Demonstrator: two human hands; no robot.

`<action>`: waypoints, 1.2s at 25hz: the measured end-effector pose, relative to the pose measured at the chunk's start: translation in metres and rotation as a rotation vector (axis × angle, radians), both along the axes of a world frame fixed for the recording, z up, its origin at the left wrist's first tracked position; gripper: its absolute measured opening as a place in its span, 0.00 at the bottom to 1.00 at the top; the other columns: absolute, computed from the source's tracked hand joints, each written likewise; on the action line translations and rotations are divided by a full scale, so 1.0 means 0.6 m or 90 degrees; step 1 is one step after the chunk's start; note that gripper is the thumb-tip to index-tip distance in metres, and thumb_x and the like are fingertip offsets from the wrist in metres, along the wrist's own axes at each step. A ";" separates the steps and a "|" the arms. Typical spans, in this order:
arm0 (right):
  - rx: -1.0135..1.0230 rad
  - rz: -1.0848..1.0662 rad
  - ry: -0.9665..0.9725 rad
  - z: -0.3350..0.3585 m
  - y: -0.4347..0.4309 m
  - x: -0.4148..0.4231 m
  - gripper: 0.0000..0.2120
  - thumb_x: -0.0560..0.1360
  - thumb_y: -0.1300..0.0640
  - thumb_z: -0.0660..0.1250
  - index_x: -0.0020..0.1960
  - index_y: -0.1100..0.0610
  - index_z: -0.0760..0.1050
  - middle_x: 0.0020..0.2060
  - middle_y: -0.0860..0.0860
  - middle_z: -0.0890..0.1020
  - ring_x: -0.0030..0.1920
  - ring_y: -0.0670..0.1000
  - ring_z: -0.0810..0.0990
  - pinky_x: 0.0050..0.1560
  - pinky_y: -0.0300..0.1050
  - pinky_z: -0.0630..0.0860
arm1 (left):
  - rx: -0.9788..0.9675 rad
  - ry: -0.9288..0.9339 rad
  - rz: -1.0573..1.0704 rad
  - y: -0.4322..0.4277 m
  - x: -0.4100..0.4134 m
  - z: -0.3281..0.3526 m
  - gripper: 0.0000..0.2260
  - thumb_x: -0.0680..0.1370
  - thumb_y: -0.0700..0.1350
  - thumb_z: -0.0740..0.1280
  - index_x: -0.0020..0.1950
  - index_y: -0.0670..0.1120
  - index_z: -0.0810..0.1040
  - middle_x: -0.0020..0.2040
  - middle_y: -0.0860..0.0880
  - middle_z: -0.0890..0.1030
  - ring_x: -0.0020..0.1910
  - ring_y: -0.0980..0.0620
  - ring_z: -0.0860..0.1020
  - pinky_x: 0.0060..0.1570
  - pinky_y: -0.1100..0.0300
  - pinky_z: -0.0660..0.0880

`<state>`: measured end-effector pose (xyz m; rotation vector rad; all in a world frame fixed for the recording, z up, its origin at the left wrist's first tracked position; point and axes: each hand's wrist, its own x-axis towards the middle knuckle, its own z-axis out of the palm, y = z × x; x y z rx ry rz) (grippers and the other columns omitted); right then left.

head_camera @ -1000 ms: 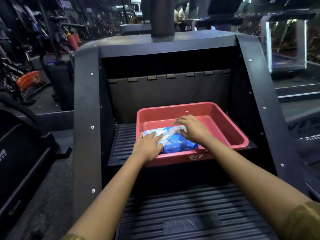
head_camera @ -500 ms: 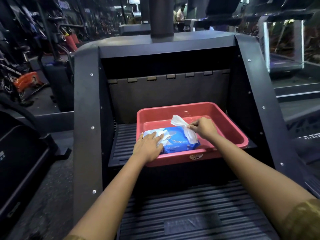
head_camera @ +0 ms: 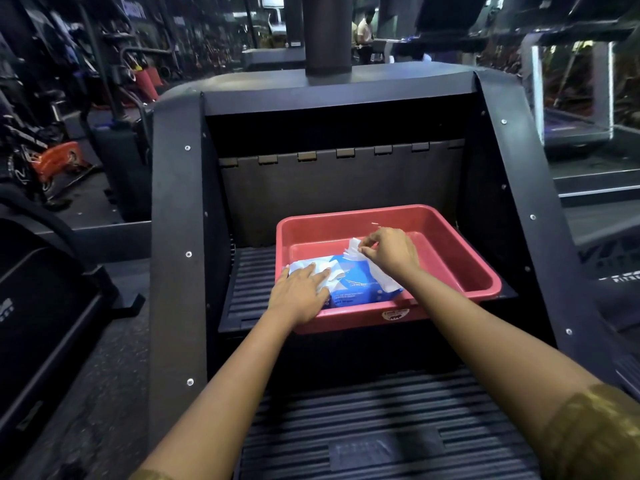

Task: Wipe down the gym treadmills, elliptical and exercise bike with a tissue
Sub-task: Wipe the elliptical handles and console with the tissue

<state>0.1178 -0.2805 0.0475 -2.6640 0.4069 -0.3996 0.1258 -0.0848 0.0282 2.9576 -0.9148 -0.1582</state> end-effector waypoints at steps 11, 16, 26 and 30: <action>0.166 0.004 -0.082 0.062 -0.023 -0.018 0.08 0.72 0.59 0.67 0.45 0.57 0.84 0.43 0.54 0.85 0.46 0.47 0.81 0.40 0.38 0.70 | -0.017 0.001 0.005 0.000 0.001 -0.005 0.22 0.82 0.52 0.50 0.77 0.55 0.56 0.78 0.47 0.57 0.76 0.50 0.57 0.75 0.51 0.44; 0.273 0.034 -0.143 0.065 -0.025 -0.026 0.06 0.74 0.57 0.67 0.44 0.55 0.83 0.42 0.53 0.85 0.43 0.45 0.79 0.47 0.42 0.72 | -0.014 0.006 0.006 0.000 0.000 -0.001 0.22 0.82 0.51 0.50 0.77 0.54 0.56 0.78 0.47 0.56 0.76 0.50 0.57 0.75 0.51 0.44; 0.173 -0.067 -0.075 0.068 -0.056 -0.019 0.12 0.79 0.54 0.57 0.41 0.56 0.75 0.49 0.60 0.80 0.49 0.60 0.77 0.46 0.47 0.69 | -0.005 0.008 0.007 -0.002 -0.001 0.000 0.22 0.82 0.51 0.50 0.77 0.54 0.56 0.78 0.47 0.56 0.76 0.50 0.57 0.75 0.51 0.43; -0.092 -0.103 0.124 0.026 -0.051 -0.029 0.13 0.76 0.49 0.64 0.54 0.56 0.79 0.56 0.56 0.75 0.56 0.60 0.76 0.52 0.48 0.72 | -0.007 0.011 0.010 -0.002 0.000 -0.001 0.22 0.82 0.51 0.50 0.77 0.55 0.56 0.78 0.47 0.55 0.76 0.50 0.56 0.75 0.51 0.43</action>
